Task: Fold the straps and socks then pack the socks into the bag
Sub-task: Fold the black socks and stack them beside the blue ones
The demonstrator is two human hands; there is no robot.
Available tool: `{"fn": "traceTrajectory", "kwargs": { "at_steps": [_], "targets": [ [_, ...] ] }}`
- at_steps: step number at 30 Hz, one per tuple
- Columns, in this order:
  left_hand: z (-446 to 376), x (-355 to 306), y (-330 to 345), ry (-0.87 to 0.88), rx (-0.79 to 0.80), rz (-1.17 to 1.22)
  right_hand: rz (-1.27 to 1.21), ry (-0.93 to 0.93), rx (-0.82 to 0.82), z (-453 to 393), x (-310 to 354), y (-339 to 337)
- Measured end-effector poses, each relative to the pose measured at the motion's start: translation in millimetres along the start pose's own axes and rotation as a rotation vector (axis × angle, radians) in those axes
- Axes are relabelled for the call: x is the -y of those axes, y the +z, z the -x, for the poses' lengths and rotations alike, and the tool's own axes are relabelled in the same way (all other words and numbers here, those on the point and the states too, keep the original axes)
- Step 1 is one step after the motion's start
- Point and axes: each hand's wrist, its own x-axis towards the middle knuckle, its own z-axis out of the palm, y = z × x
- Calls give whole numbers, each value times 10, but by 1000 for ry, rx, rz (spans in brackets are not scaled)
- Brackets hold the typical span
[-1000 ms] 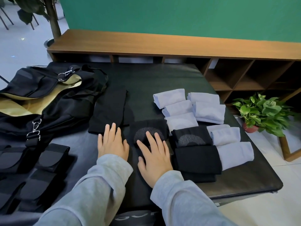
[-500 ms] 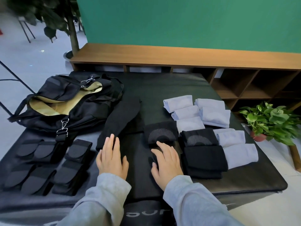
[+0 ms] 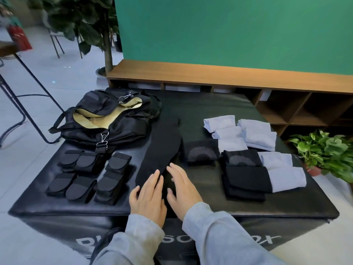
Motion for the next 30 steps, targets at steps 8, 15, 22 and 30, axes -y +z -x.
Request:
{"fn": "traceTrajectory", "kwargs": {
  "at_steps": [8,15,22,30],
  "targets": [
    [199,2,45,152,194,60,125,65,138,25,-37,-29],
    [165,172,77,146,204,7,276,33,261,-9,-161,-63],
    [89,312,96,-57,262,-101,259,-1,287,67,-182,-23],
    [44,349,95,88,187,112,293,-19,303,14,-247,-71]
  ]
}}
